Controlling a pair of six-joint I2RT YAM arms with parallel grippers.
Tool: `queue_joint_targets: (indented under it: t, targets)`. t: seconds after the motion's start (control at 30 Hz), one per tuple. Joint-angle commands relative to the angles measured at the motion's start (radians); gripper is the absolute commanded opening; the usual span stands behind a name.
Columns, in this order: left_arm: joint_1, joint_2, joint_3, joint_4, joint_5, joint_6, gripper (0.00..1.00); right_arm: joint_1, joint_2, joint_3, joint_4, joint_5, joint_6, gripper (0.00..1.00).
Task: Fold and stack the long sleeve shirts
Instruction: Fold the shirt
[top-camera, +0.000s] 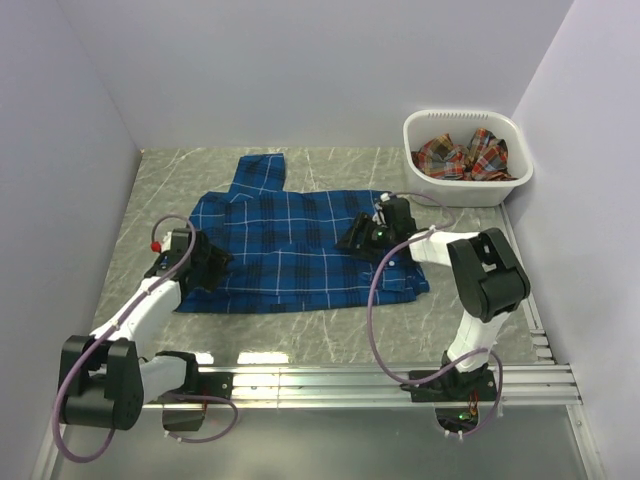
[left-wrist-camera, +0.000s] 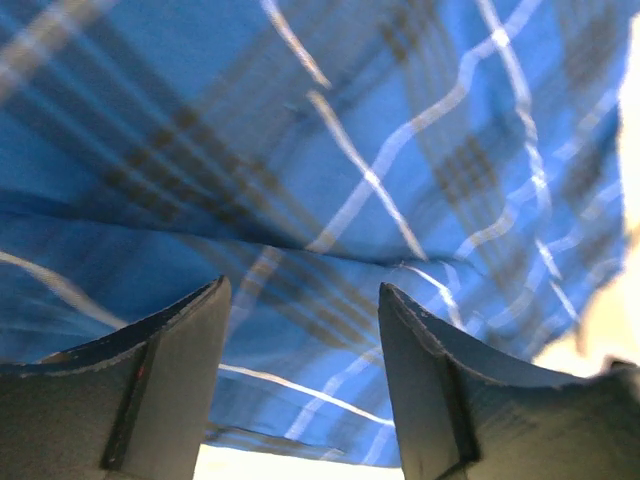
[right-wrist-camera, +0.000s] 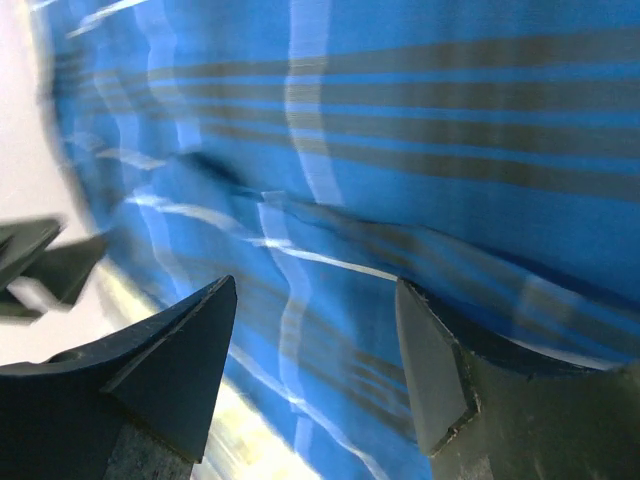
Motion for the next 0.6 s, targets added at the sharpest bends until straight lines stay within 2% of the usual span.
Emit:
queue_joint_targets:
  t: [0.0,0.17,0.2,0.3,0.4,0.47,0.57]
  targets:
    - [-0.003,0.0,0.033,-0.021,-0.103,0.094,0.68,-0.027,-0.097,0.017,-0.19,0.147,-0.135,0.73]
    - [-0.003,0.026,0.145,-0.133,-0.242,0.225,0.75,-0.013,-0.234,0.079,-0.463,0.378,-0.316,0.74]
    - [-0.005,0.049,0.178,-0.155,-0.244,0.251,0.76,-0.001,-0.244,0.102,-0.494,0.464,-0.327,0.74]
    - [-0.006,0.117,0.222,-0.155,-0.206,0.275,0.82,0.019,-0.248,0.158,-0.581,0.588,-0.354,0.75]
    - [-0.014,0.209,0.263,-0.154,-0.172,0.286,0.86,0.042,-0.202,0.209,-0.634,0.63,-0.358,0.77]
    - [-0.017,0.284,0.28,-0.155,-0.164,0.286,0.93,0.047,-0.154,0.228,-0.651,0.633,-0.359,0.79]
    - [-0.017,0.364,0.305,-0.163,-0.166,0.282,0.94,0.051,-0.091,0.249,-0.701,0.606,-0.367,0.82]
